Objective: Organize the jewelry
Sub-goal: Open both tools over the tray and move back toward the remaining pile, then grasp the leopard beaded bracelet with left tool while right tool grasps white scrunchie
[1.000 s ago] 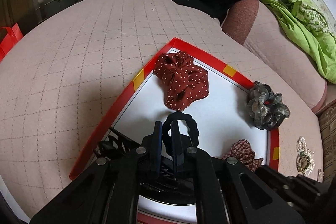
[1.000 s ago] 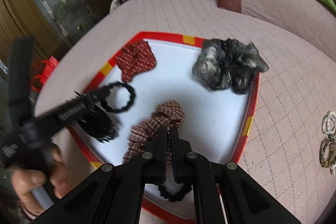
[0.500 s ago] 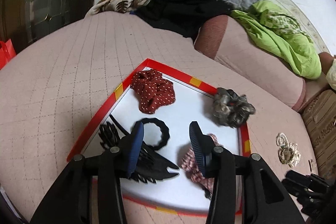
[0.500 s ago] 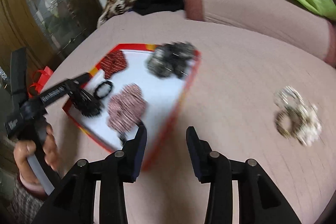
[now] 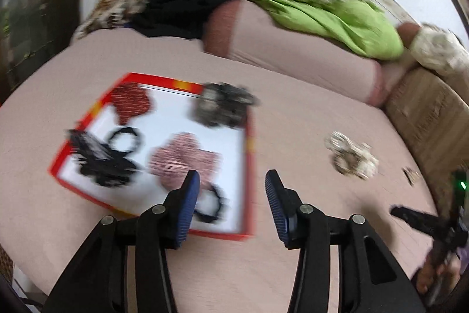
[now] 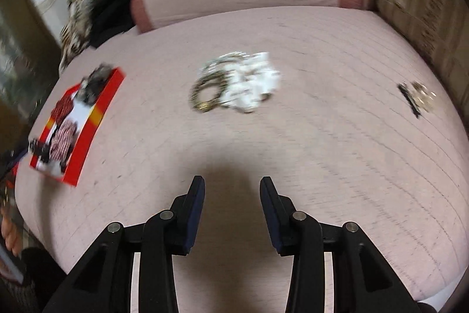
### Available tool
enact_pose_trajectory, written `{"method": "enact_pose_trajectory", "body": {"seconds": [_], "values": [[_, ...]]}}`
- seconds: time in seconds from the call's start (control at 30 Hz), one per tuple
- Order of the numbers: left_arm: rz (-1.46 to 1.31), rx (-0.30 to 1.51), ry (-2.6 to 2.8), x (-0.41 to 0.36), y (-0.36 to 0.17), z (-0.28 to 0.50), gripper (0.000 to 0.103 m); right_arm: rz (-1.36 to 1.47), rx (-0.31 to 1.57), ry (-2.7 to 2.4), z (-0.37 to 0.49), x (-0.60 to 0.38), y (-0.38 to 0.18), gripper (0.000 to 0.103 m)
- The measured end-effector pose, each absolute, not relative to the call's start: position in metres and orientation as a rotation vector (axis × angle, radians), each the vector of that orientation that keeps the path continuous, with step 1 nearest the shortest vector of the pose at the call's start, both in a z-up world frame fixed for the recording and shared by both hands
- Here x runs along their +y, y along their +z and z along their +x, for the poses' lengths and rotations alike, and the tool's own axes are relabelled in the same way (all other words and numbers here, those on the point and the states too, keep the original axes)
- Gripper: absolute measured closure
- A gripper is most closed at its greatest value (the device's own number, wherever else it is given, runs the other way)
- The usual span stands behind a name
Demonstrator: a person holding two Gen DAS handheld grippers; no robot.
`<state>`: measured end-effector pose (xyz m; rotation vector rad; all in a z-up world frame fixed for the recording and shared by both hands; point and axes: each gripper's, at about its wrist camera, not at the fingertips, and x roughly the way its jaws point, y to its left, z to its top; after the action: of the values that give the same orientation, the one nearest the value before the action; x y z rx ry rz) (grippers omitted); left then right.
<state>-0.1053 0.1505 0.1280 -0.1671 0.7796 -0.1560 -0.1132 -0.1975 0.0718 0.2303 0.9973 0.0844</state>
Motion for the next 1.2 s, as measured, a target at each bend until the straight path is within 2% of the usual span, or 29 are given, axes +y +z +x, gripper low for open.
{"method": "enact_pose_trajectory", "body": {"seconds": [0.4, 0.87, 1.03, 1.1, 1.13, 1.17, 1.2], "values": [[-0.095, 1.01, -0.312, 0.008, 0.086, -0.043, 0.055, 0.38, 0.911, 0.103, -0.058, -0.248, 0.065, 0.061], [-0.037, 1.112, -0.336, -0.073, 0.036, 0.039, 0.057, 0.421, 0.921, 0.193, 0.011, -0.249, 0.033, 0.061], [-0.009, 1.107, -0.338, -0.089, 0.026, 0.049, 0.057, 0.453, 0.945, 0.193, 0.02, -0.255, 0.019, 0.066], [0.017, 1.103, -0.34, -0.094, 0.025, 0.048, 0.066, 0.448, 0.944, 0.195, 0.021, -0.255, 0.017, 0.072], [0.034, 1.105, -0.34, -0.097, 0.025, 0.048, 0.08, 0.444, 0.943, 0.195, 0.021, -0.255, 0.017, 0.074], [0.058, 1.107, -0.339, -0.1, 0.024, 0.046, 0.096, 0.441, 0.944, 0.198, 0.021, -0.254, 0.017, 0.083], [0.066, 1.11, -0.342, -0.1, 0.025, 0.043, 0.097, 0.443, 0.948, 0.203, 0.021, -0.254, 0.015, 0.09]]}}
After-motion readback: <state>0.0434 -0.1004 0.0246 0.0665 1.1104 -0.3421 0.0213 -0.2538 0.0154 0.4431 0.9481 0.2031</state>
